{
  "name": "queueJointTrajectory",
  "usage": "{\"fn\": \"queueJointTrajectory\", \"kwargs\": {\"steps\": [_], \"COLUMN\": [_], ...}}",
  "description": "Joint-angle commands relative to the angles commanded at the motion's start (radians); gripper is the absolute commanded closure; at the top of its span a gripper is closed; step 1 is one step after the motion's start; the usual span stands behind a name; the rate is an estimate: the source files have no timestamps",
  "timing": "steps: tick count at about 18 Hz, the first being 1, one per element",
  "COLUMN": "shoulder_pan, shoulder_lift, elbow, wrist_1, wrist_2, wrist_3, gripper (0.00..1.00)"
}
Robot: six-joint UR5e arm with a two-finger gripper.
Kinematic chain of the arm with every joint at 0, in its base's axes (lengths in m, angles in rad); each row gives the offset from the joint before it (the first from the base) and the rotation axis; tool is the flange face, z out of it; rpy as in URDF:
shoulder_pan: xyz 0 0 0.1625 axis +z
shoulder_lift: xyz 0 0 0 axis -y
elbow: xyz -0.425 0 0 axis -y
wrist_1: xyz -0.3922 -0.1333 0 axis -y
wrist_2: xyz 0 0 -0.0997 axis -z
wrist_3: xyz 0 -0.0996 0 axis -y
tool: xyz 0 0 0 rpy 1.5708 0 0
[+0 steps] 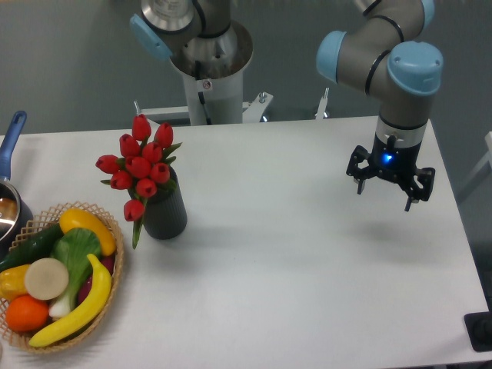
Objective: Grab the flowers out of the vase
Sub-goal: 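Move the gripper toward the red tulips in the black vase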
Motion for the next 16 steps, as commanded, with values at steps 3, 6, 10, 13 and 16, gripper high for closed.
{"fn": "queueJointTrajectory", "kwargs": {"steps": [3,6,10,13,16], "shoulder_pan": [-0.017,-0.038,-0.043,-0.048,-0.074], "shoulder_lift": [0.023,0.043,0.072,0.097,0.1], "elbow": [-0.021,-0.07,-0.149,-0.187,-0.221], "wrist_1": [0.002,0.023,0.09,0.094,0.094], "wrist_2": [0.0,-0.035,-0.298,-0.475,-0.683], "wrist_3": [0.009,0.009,0.0,0.002,0.003], "gripper": [0.0,0.0,0.0,0.0,0.0]}}
